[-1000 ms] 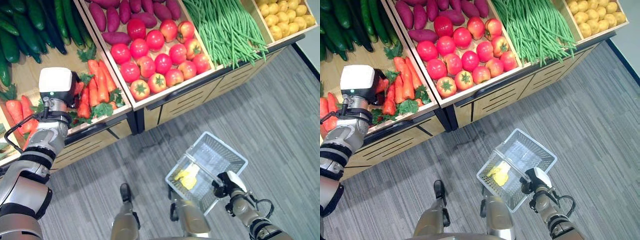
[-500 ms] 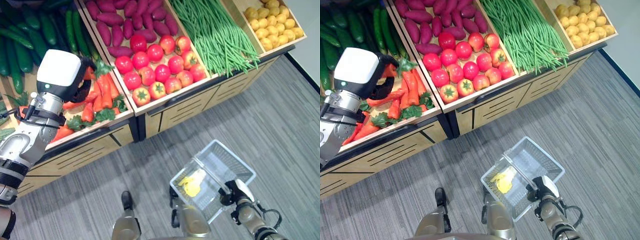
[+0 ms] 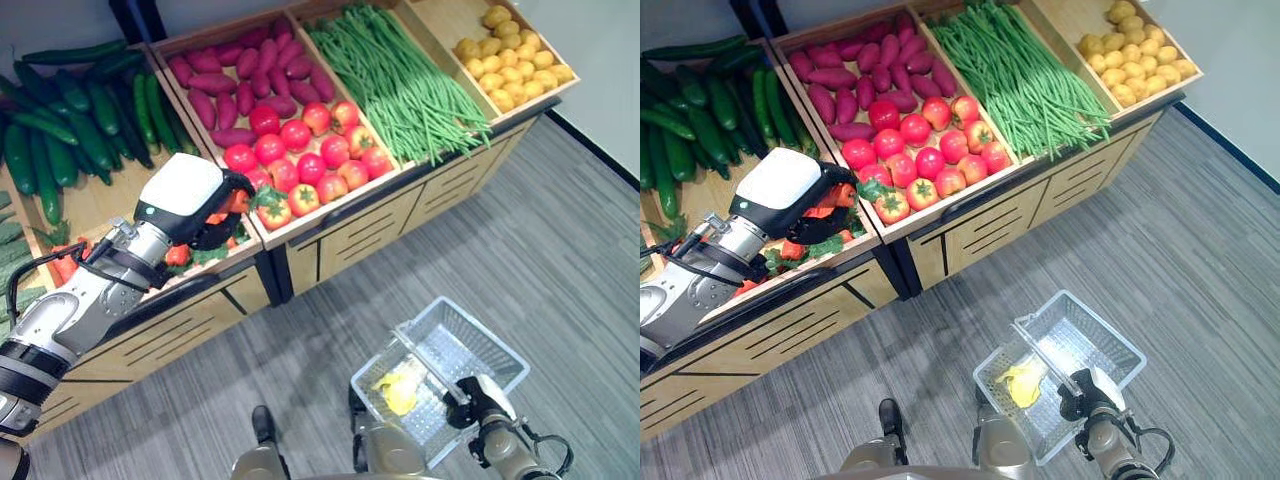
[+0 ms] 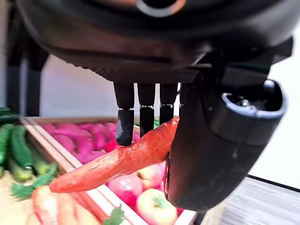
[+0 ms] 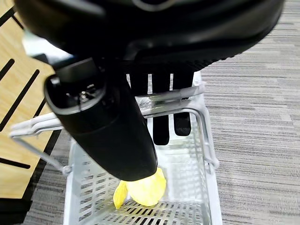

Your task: Get the vegetables into the basket

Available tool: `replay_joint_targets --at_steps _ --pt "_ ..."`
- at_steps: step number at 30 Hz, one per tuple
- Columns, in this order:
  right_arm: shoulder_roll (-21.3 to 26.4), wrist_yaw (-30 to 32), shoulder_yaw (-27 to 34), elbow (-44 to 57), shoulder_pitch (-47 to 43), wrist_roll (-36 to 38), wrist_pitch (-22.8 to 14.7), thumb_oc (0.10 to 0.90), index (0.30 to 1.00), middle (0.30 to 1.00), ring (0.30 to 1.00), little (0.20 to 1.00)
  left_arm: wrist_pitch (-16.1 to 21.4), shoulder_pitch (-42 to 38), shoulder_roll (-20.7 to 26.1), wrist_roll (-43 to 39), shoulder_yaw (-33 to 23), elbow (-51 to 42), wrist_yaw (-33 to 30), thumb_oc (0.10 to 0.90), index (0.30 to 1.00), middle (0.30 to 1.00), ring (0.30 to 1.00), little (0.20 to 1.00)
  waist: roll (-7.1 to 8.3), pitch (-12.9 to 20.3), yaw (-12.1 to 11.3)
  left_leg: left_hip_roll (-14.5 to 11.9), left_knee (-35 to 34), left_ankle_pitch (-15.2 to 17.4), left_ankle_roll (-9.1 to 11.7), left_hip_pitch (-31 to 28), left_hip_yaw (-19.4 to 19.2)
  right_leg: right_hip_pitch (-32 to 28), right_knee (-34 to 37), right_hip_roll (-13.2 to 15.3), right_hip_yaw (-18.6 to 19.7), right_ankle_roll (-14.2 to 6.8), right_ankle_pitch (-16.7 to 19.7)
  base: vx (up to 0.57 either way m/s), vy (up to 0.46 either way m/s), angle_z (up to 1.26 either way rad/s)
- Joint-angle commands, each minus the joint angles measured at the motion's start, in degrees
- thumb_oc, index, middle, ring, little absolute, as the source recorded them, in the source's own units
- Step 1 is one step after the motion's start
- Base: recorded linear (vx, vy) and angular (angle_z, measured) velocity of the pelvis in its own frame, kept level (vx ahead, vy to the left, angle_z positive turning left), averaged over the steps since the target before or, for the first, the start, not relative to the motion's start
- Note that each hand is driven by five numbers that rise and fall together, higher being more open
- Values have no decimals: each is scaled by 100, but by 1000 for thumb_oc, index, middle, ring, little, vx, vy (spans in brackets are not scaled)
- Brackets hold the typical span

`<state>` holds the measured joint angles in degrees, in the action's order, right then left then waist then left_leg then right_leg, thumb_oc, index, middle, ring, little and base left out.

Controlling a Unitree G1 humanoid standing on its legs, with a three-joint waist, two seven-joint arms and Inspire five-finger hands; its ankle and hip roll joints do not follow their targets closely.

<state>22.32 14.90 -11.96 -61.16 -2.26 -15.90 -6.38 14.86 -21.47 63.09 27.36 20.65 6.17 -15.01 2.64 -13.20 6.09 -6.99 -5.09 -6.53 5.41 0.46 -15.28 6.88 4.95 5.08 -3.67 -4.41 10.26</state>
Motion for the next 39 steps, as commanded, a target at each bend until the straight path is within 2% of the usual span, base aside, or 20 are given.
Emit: replay_joint_targets --at_steps 1,5,7,9,10,11,12,13,15,17,20,23,27,30,31,33,35,36,37,39 --pt "500 240 153 157 -69 -10 -187 400 300 300 300 300 155 -366 199 -473 -509 -269 -237 400 300 300 300 300 167 391 32 -78 325 439 98 -63 35 -137 -160 786 100 -799 -246 -39 58 -28" --pt "579 316 278 290 -26 -4 -188 400 300 300 300 300 211 -539 181 -542 -264 -351 -182 400 300 300 300 300 248 268 128 -22 989 781 16 151 -110 6 -474 903 341 -879 -224 -50 113 -23" --pt "602 357 404 307 56 11 -171 400 300 300 300 300 242 -651 108 -513 -108 -321 -191 400 300 300 300 300 259 241 242 84 981 854 -44 97 -218 88 -526 983 465 -1015 80 -82 171 -22" --pt "626 397 517 394 80 45 -152 400 300 300 300 300 272 -711 -1 -517 -88 -368 -238 400 300 300 300 300 235 245 347 161 855 801 -65 119 -417 336 -451 1074 574 -1059 648 -163 166 -25" --pt "622 419 536 440 63 57 -143 400 300 300 300 300 271 -716 7 -516 -103 -383 -273 400 300 300 300 300 211 233 350 144 811 762 -83 159 -526 460 -436 1098 555 -1059 696 -190 161 -51" --pt "603 425 533 455 36 70 -132 400 300 300 300 300 260 -697 20 -527 -127 -384 -283 400 300 300 300 300 198 199 308 133 825 748 -124 202 -640 534 -496 1119 367 -1051 592 -202 159 -77" --pt "581 424 517 424 -1 91 -119 400 300 300 300 300 253 -667 60 -566 -163 -421 -252 400 300 300 300 300 162 165 226 85 852 724 -163 237 -785 537 -702 1164 2 -988 370 -172 228 -111" --pt "521 394 472 324 -61 82 -113 400 300 300 300 300 224 -600 137 -598 -265 -468 -231 400 300 300 300 300 84 193 92 12 789 812 -172 209 -926 384 -1025 1201 -482 -908 -49 -178 209 -155" --pt "473 350 419 316 -88 15 -99 400 300 300 300 300 194 -221 185 -644 -625 -561 -152 400 300 300 300 300 77 265 -39 -40 681 710 -191 156 -1306 73 -1467 1177 -973 -796 -439 -188 161 -158" --pt "474 358 397 238 -132 6 -88 400 300 300 300 300 209 -22 166 -678 -816 -655 -99 400 300 300 300 300 60 347 -105 -44 541 626 -229 97 -1574 -56 -1775 1114 -1093 -746 -628 -123 71 -104" --pt "483 356 387 211 -126 9 -74 400 300 300 300 300 220 143 161 -674 -946 -725 -18 400 300 300 300 300 103 479 -167 -2 372 537 -196 -11 -1879 -365 -1401 1018 -1256 -772 -645 -37 -25 -83" --pt "489 347 379 301 -48 -63 -67 400 300 300 300 300 246 298 128 -684 -1074 -754 -7 400 300 300 300 300 85 544 -156 -88 362 446 -110 -110 -2122 -455 -1010 924 -1369 -762 -659 5 -101 -59" --pt "569 374 473 375 103 -81 -62 400 300 300 300 300 267 301 -85 -781 -1005 -759 57 400 300 300 300 300 0 568 -27 -197 385 298 30 -138 -2137 -570 -722 748 -1400 -682 -807 25 -143 -36" --pt "709 416 589 503 252 -94 -56 400 300 300 300 300 303 127 -314 -874 -804 -740 125 400 300 300 300 300 -172 532 125 -340 344 74 200 -167 -2133 -669 -590 570 -1380 -580 -889 -5 -256 -8" --pt "832 503 684 543 290 -81 -36 400 300 300 300 300 301 -1 -553 -1012 -685 -682 154 400 300 300 300 300 -295 504 204 -480 433 -100 357 -76 -2052 -733 -513 466 -1322 -482 -976 -11 -314 -5" --pt "949 543 754 552 297 -62 -34 400 300 300 300 300 321 -169 -716 -1065 -564 -663 165 400 300 300 300 300 -328 433 216 -661 840 -119 500 86 -1893 -807 -452 393 -1283 -375 -1049 -18 -282 12" --pt "1054 586 788 557 224 -20 -43 400 300 300 300 300 357 -278 -863 -1118 -453 -672 109 400 300 300 300 300 -320 314 164 -699 1310 -73 603 253 -1327 -847 -428 341 -1119 -279 -1097 -39 -139 -14" --pt "1180 609 779 583 116 -5 -37 400 300 300 300 300 366 -180 -937 -1206 -475 -725 72 400 300 300 300 300 -355 249 76 -435 1341 -103 453 405 -609 -730 -459 330 -1012 -224 -1009 -59 -1 -53" --pt "1216 634 758 550 6 43 -52 400 300 300 300 300 345 -62 -988 -1169 -518 -773 48 400 300 300 300 300 -362 239 -49 -166 1181 104 340 501 62 -652 -451 344 -801 -236 -980 -46 27 -65" --pt "1215 649 642 544 -186 63 -89 400 300 300 300 300 336 139 -960 -977 -665 -833 -43 400 300 300 300 300 -351 220 -182 73 922 367 174 571 1004 -459 -487 299 -331 -253 -909 67 36 -135"
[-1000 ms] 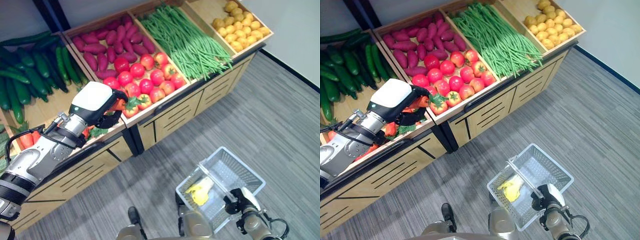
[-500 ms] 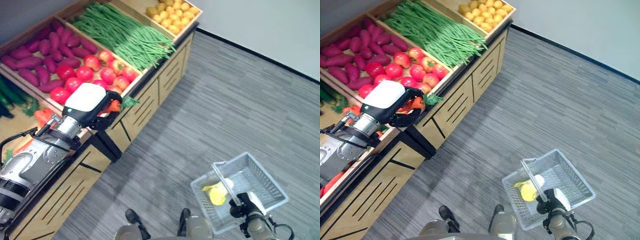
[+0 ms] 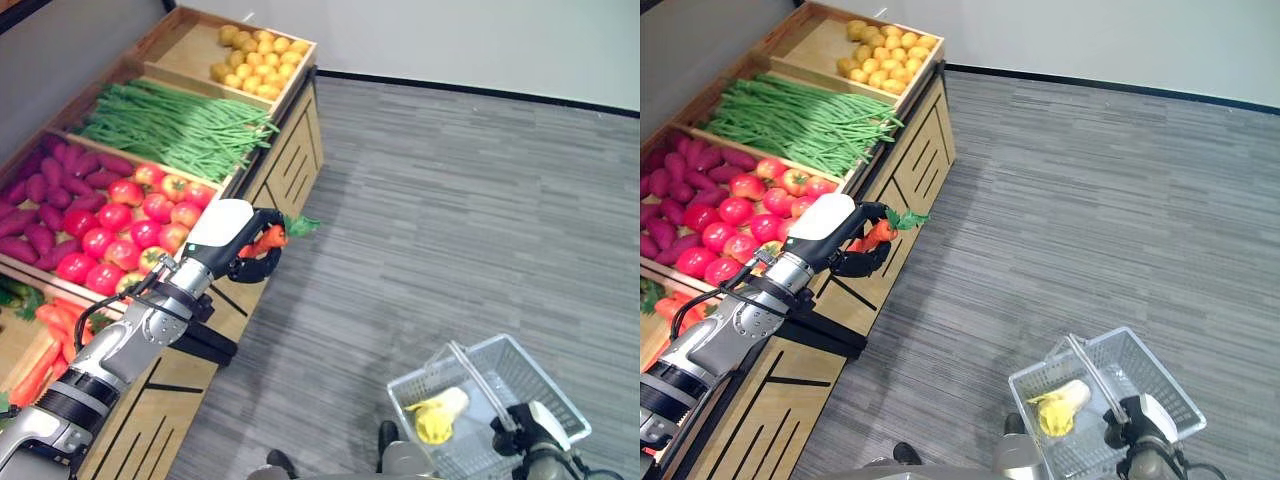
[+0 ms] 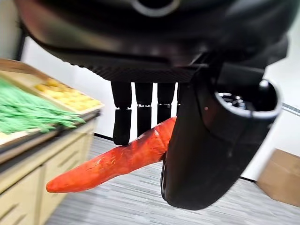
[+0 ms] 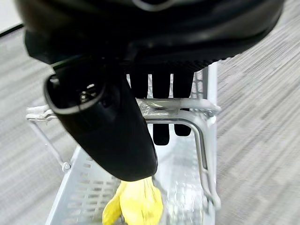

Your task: Get the vegetables into the basket

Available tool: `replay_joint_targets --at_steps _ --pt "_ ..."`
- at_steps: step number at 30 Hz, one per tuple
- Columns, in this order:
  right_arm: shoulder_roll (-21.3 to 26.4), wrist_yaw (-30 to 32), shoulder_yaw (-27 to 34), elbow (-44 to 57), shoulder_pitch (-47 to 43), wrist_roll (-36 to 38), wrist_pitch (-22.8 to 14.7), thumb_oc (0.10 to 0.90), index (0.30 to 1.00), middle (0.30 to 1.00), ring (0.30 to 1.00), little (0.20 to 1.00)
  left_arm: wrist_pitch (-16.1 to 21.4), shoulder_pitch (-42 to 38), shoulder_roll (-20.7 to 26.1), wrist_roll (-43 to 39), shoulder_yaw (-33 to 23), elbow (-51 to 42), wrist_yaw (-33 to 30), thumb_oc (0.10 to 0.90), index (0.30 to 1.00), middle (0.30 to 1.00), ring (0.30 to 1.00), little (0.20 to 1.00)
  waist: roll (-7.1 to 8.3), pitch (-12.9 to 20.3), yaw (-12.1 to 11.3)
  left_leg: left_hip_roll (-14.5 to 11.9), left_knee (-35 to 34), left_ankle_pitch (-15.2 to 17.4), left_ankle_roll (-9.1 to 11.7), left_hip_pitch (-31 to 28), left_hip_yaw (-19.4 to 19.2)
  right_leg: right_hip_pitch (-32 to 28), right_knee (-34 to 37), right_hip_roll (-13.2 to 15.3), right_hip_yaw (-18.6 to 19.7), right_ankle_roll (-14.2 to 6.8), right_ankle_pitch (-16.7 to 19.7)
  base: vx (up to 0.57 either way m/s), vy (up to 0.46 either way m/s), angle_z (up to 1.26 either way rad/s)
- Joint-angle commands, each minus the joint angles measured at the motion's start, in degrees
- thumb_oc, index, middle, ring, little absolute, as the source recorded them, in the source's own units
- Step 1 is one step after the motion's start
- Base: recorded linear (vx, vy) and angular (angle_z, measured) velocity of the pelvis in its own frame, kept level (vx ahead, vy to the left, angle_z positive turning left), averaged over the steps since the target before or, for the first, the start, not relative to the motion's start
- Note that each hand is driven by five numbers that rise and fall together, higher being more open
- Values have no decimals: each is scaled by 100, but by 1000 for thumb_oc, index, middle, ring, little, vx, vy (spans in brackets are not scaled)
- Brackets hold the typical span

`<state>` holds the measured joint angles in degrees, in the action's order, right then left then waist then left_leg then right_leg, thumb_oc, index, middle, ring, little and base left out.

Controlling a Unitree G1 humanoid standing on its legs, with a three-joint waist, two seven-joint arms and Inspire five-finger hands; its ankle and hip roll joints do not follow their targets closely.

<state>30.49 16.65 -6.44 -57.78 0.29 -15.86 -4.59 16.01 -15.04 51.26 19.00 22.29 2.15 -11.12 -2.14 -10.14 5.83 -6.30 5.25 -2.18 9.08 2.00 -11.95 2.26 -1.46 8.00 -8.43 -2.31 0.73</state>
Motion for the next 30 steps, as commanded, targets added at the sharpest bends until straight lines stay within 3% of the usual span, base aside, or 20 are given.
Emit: replay_joint_targets --at_steps 1,2,4,5,10,14,15,21,24,30 --pt "386 489 -53 178 -634 85 -301 400 300 300 300 300 228 -369 315 -53 -950 -451 -536 400 300 300 300 300 146 -41 -282 98 -358 -172 -248 560 1479 169 121 -89 623 -474 94 103 83 -185" --pt "392 506 -74 166 -695 97 -314 400 300 300 300 300 233 -364 319 -44 -974 -467 -589 400 300 300 300 300 151 -36 -317 147 -417 -229 -236 647 1736 199 122 -117 755 -498 126 108 104 -176" --pt "381 496 -114 244 -733 107 -328 400 300 300 300 300 222 -356 325 -29 -1003 -471 -642 400 300 300 300 300 155 -35 -318 198 -387 -214 -263 703 1789 244 95 -134 860 -524 128 57 107 -113" --pt "382 451 -139 426 -678 106 -342 400 300 300 300 300 281 -370 349 -83 -994 -511 -655 400 300 300 300 300 150 19 -237 164 -470 -153 -318 588 1529 243 93 -88 958 -574 104 68 214 -83" --pt "292 382 -111 709 -541 56 -327 400 300 300 300 300 309 -468 481 -75 -768 -449 -579 400 300 300 300 300 265 114 -146 401 -561 47 -530 305 1046 364 -22 183 1222 -780 220 65 275 -52" --pt "189 414 -89 663 -588 25 -306 400 300 300 300 300 332 -413 567 -23 -838 -432 -574 400 300 300 300 300 377 114 -162 519 -486 200 -633 238 698 570 -24 318 1460 -999 583 -27 169 -57" --pt "163 422 -100 601 -695 16 -289 400 300 300 300 300 349 -383 619 -44 -864 -403 -553 400 300 300 300 300 398 86 -223 510 -514 200 -668 197 454 721 -64 379 1362 -1043 765 -63 107 -73" --pt "221 456 -184 197 -998 -66 -240 400 300 300 300 300 388 -130 840 -96 -923 -559 -342 400 300 300 300 300 326 205 -571 353 -895 12 -663 46 -33 434 -422 594 -15 -922 548 -46 59 -67" --pt "263 475 -190 170 -1069 -67 -228 400 300 300 300 300 396 -48 832 -104 -878 -591 -222 400 300 300 300 300 391 330 -576 361 -1014 -28 -611 -20 -111 368 -115 597 38 -1000 727 40 -41 -29" --pt "427 447 -405 330 -1365 -142 -200 400 300 300 300 300 413 32 753 -162 -643 -570 -41 400 300 300 300 300 442 416 -595 230 -1025 -57 -488 -144 -223 160 455 493 -70 -985 723 47 -119 -17"
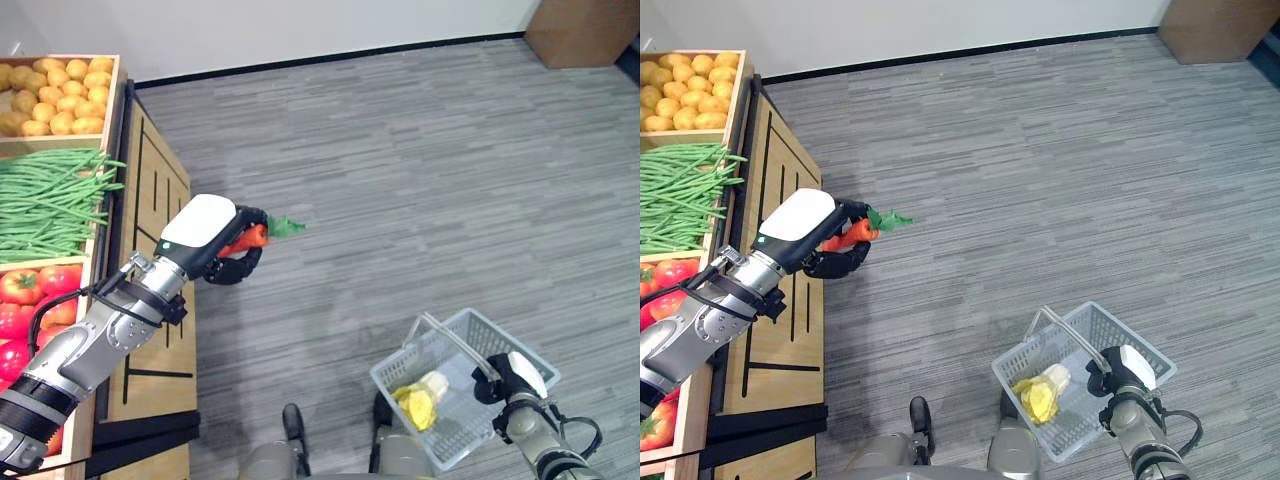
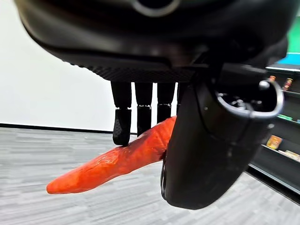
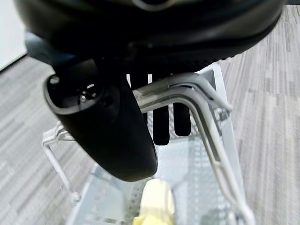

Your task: Get the vegetables into the basket

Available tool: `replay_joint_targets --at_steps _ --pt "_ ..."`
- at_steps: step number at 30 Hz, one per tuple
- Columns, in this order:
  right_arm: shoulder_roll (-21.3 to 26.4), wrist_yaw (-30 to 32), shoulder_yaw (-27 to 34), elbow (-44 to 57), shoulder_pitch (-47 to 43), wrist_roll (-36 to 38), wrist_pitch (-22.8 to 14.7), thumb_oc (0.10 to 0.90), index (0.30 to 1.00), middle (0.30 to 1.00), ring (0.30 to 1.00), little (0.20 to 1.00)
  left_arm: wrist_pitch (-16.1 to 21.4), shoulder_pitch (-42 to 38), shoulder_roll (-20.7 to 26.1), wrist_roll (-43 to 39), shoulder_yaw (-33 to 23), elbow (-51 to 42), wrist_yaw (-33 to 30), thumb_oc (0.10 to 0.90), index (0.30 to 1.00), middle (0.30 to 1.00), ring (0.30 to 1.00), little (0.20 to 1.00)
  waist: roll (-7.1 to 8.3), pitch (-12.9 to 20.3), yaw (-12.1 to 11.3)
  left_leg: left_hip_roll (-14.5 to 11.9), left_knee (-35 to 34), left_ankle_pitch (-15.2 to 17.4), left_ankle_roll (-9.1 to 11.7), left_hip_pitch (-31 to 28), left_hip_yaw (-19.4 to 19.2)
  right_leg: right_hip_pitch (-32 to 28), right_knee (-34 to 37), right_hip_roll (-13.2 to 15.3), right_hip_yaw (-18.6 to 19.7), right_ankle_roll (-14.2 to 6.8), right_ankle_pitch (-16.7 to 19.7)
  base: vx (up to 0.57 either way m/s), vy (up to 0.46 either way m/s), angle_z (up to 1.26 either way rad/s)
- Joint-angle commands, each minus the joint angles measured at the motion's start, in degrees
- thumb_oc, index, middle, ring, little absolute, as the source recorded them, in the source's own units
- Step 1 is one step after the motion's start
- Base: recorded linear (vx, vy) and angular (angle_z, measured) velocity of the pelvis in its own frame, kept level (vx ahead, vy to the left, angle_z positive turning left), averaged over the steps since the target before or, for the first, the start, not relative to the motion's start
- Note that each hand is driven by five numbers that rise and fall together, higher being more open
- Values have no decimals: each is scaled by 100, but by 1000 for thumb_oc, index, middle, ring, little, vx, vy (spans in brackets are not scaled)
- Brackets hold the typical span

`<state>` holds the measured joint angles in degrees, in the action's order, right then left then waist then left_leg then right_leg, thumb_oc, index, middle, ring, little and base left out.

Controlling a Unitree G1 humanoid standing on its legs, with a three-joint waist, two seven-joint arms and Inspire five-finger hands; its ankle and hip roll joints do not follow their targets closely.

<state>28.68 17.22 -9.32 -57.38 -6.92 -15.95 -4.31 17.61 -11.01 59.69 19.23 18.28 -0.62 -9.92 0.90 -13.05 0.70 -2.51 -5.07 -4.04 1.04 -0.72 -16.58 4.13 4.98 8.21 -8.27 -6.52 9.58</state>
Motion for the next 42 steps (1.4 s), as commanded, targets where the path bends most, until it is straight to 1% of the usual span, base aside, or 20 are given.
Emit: replay_joint_targets --at_steps 1,3,7,11,12,13,15,18,19,20,22,26,27,28,31,32,37,42 --pt "674 389 -214 382 -735 -162 -245 400 300 300 300 300 288 -448 -162 -236 -73 -305 -104 400 300 300 300 300 125 735 -69 -200 7 99 365 114 248 -111 -71 418 -113 -544 -167 31 -134 -6" --pt "727 379 -245 491 -756 -190 -255 400 300 300 300 300 304 -492 -194 -278 14 -283 -81 400 300 300 300 300 117 748 -56 -230 7 84 389 113 261 -131 -51 393 -125 -529 -184 22 -104 -3" --pt "906 447 -389 1004 -973 -241 -327 400 300 300 300 300 365 -773 -364 -263 412 -346 -42 400 300 300 300 300 59 804 -3 -308 7 48 454 124 286 -152 2 320 -135 -506 -240 15 -90 0" --pt "1036 528 -629 1355 -1324 -288 -387 400 300 300 300 300 426 -1167 -556 -213 927 -474 -25 400 300 300 300 300 4 865 47 -362 7 46 489 98 236 -160 2 282 -84 -500 -287 8 -35 0" --pt "1040 526 -622 1357 -1323 -288 -384 400 300 300 300 300 426 -1184 -561 -212 940 -465 -28 400 300 300 300 300 2 861 40 -364 7 47 490 97 235 -161 2 280 -83 -499 -287 0 0 0" --pt "1044 551 -742 1540 -1506 -275 -411 400 300 300 300 300 462 -1425 -647 -159 1205 -576 -16 400 300 300 300 300 -23 894 81 -374 7 52 499 75 215 -177 2 268 -60 -495 -297 0 0 0" --pt "1017 574 -834 1681 -1693 -239 -427 400 300 300 300 300 508 -1665 -748 -178 1511 -693 61 400 300 300 300 300 -42 920 103 -384 7 55 502 54 198 -188 2 260 -34 -489 -302 7 -17 0" --pt "961 588 -1028 1730 -1994 -206 -435 400 300 300 300 300 520 -1961 -956 -212 1850 -746 90 400 300 300 300 300 -62 956 123 -395 7 61 505 31 172 -197 2 250 1 -479 -311 6 -9 -3" --pt "963 588 -1025 1726 -2002 -204 -433 400 300 300 300 300 520 -1982 -962 -212 1863 -733 86 400 300 300 300 300 -63 950 116 -396 7 62 505 30 169 -196 2 249 3 -478 -310 7 -13 -5" --pt "936 583 -1087 1721 -2072 -188 -436 400 300 300 300 300 524 -2054 -1035 -234 1956 -741 103 400 300 300 300 300 -64 960 127 -396 7 64 504 24 166 -199 2 249 7 -477 -307 1 -13 -5" --pt "813 567 -1280 1783 -2335 -138 -453 400 300 300 300 300 512 -2259 -1356 -324 2263 -606 174 400 300 300 300 300 -79 972 148 -402 7 69 507 12 144 -203 2 245 35 -469 -302 4 -15 -5" --pt "585 551 -1360 1954 -2554 39 -467 400 300 300 300 300 459 -2322 -1772 -379 2480 -390 259 400 300 300 300 300 -88 1003 178 -422 7 79 511 -7 109 -214 2 241 59 -460 -308 11 -8 -3" --pt "455 554 -1399 2056 -2614 118 -500 400 300 300 300 300 419 -2315 -1918 -359 2544 -243 297 400 300 300 300 300 -85 1013 189 -425 7 86 508 -15 102 -216 2 235 77 -453 -307 0 0 0" --pt "457 553 -1398 2060 -2612 119 -497 400 300 300 300 300 425 -2322 -1928 -353 2551 -226 290 400 300 300 300 300 -85 1013 186 -425 7 87 509 -16 100 -215 2 235 78 -453 -307 14 -14 -4" --pt "233 539 -1379 2353 -2638 344 -576 400 300 300 300 300 376 -2286 -2151 -284 2620 48 324 400 300 300 300 300 -89 1019 200 -435 7 90 507 -29 104 -222 2 228 79 -440 -318 12 -7 -8" --pt "131 509 -1395 2601 -2619 486 -666 400 300 300 300 300 332 -2290 -2225 -73 2690 250 291 400 300 300 300 300 -87 1025 220 -445 7 95 506 -41 98 -226 2 220 90 -432 -326 0 0 0" --pt "-51 377 -1447 3199 -2549 864 -833 400 300 300 300 300 291 -2314 -2388 491 2903 759 183 400 300 300 300 300 -74 1052 259 -473 7 112 515 -80 70 -241 2 198 119 -429 -338 0 0 0" --pt "-122 207 -1536 3732 -2501 1147 -975 400 300 300 300 300 269 -2227 -2379 930 2978 1087 148 400 300 300 300 300 -61 1065 276 -481 7 123 519 -107 30 -250 2 191 151 -429 -342 0 0 0"
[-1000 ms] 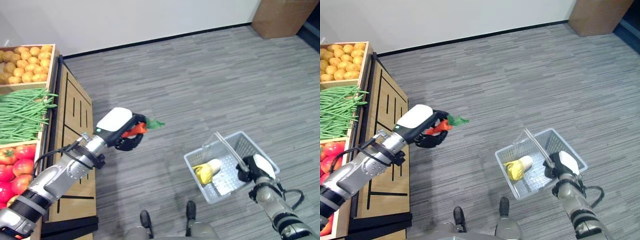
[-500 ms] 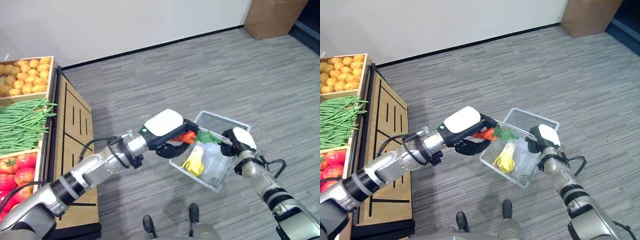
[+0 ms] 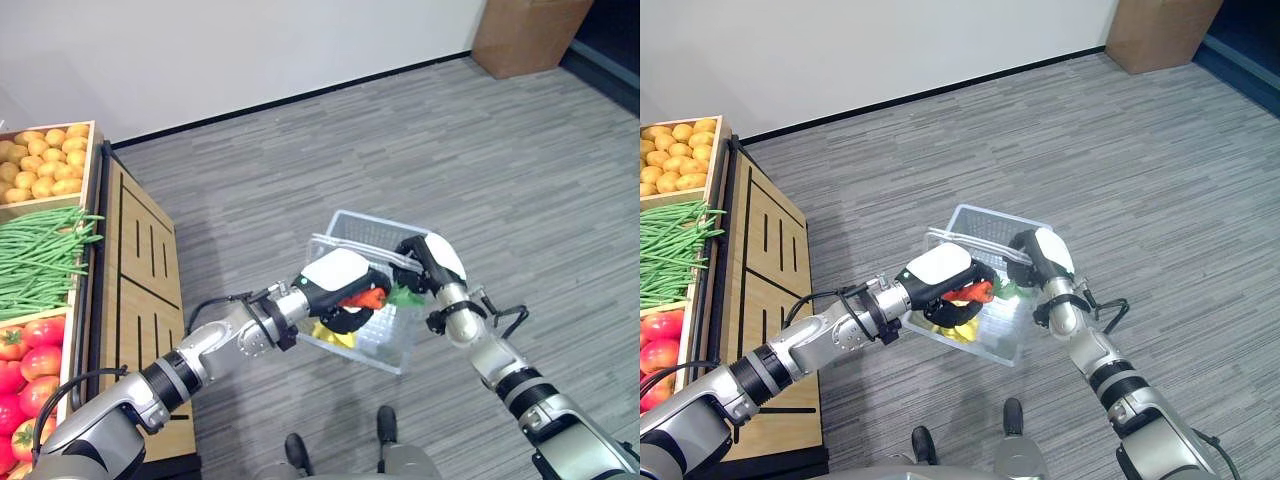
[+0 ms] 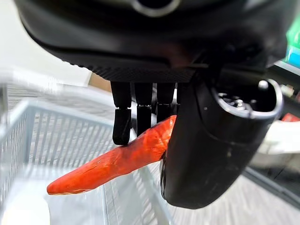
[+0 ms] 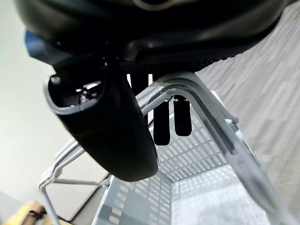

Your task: Get the vegetables into the basket

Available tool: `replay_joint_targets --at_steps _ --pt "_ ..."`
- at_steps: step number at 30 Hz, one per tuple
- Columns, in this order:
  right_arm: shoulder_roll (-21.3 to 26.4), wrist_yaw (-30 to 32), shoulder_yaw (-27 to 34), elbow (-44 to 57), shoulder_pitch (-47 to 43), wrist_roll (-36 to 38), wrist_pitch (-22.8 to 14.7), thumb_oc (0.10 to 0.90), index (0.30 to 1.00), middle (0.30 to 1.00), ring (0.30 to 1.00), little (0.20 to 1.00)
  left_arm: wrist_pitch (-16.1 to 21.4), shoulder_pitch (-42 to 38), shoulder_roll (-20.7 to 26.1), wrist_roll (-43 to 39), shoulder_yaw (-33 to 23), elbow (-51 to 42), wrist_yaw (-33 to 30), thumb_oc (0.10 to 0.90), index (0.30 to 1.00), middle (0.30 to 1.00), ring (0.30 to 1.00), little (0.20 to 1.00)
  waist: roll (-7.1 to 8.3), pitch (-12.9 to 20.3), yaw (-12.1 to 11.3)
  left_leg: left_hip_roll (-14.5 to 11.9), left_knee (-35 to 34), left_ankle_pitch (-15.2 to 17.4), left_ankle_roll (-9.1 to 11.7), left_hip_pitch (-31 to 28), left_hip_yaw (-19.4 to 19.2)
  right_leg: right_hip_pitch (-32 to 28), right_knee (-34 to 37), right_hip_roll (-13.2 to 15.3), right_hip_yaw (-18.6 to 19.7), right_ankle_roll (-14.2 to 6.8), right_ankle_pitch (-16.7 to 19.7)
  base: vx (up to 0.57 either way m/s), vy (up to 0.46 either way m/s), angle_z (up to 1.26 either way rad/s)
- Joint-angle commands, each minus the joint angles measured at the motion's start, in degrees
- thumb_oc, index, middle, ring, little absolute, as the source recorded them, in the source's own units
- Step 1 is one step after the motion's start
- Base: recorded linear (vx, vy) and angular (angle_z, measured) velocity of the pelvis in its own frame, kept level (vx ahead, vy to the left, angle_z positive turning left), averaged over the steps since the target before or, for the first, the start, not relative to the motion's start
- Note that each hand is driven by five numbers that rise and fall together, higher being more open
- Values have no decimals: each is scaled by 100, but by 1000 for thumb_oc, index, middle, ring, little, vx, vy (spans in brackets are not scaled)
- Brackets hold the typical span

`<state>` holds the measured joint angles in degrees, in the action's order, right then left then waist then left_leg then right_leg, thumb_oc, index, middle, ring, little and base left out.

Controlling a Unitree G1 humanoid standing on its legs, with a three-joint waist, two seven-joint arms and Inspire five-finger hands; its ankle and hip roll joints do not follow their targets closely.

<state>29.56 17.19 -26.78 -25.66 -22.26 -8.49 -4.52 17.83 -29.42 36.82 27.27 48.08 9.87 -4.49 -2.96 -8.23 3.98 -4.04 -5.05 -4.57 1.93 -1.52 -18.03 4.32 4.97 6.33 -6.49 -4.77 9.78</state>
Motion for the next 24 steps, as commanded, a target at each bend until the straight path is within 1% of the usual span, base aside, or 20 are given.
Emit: replay_joint_targets --at_steps 1,2,4,6,7,12,14,15,16,20,24 --pt "-215 194 210 626 -938 443 -963 400 300 300 300 300 234 -352 -99 205 -2 89 -410 400 300 300 300 300 329 586 -48 -329 5 180 430 -34 168 -276 3 379 -22 -604 -365 0 0 0" --pt "-235 150 198 716 -922 508 -985 400 300 300 300 300 227 -328 -103 297 -3 137 -431 400 300 300 300 300 330 590 -47 -331 5 183 432 -43 155 -276 3 376 -26 -605 -369 0 0 0" --pt "-301 22 164 1100 -774 715 -1069 400 300 300 300 300 96 -247 -173 638 -94 438 -597 400 300 300 300 300 347 597 -23 -335 5 192 436 -61 131 -274 3 375 -2 -603 -366 3 0 -5" --pt "-394 -294 39 1610 -413 1160 -1143 400 300 300 300 300 -185 -167 -313 1047 -406 881 -950 400 300 300 300 300 365 583 5 -349 5 179 445 -65 102 -277 3 383 -13 -602 -362 -4 -2 -10" --pt "-408 -374 -6 1692 -330 1265 -1153 400 300 300 300 300 -224 -145 -340 1124 -459 936 -1016 400 300 300 300 300 361 584 12 -355 5 173 449 -65 95 -280 3 384 -20 -600 -365 -7 -1 -9" --pt "-407 -625 -170 2109 -94 1563 -1238 400 300 300 300 300 -392 -189 -340 1746 -428 1231 -1207 400 300 300 300 300 372 568 44 -358 5 168 461 -47 94 -268 3 375 -21 -603 -360 -1 -1 -3" --pt "-395 -743 -280 2345 -50 1709 -1311 400 300 300 300 300 -549 -229 -325 2088 -412 1468 -1338 400 300 300 300 300 372 547 53 -367 5 168 468 -43 74 -260 3 373 -7 -608 -362 -3 3 -2" --pt "-366 -773 -299 2414 -33 1749 -1312 400 300 300 300 300 -600 -212 -351 2181 -423 1569 -1382 525 476 476 476 476 371 542 58 -365 5 165 469 -43 68 -258 3 369 -7 -608 -360 -5 2 -4" --pt "-358 -796 -326 2477 -40 1773 -1314 400 300 300 300 300 -666 -226 -357 2259 -424 1647 -1414 900 1000 1000 1000 1000 373 538 58 -368 5 162 470 -40 66 -256 3 365 -9 -610 -362 -7 1 -3" --pt "-289 -864 -361 2629 -8 1844 -1308 400 300 300 300 300 -744 -133 -378 2458 -458 1836 -1453 900 1000 1000 1000 1000 373 525 61 -383 5 158 472 -37 56 -241 3 360 -2 -604 -367 -2 0 -1" --pt "-265 -819 -306 2538 55 1795 -1257 400 300 300 300 300 -827 -80 -363 2624 -490 1956 -1427 900 1000 1000 1000 1000 381 520 45 -394 5 154 475 -41 62 -256 3 353 -9 -595 -379 0 0 0"
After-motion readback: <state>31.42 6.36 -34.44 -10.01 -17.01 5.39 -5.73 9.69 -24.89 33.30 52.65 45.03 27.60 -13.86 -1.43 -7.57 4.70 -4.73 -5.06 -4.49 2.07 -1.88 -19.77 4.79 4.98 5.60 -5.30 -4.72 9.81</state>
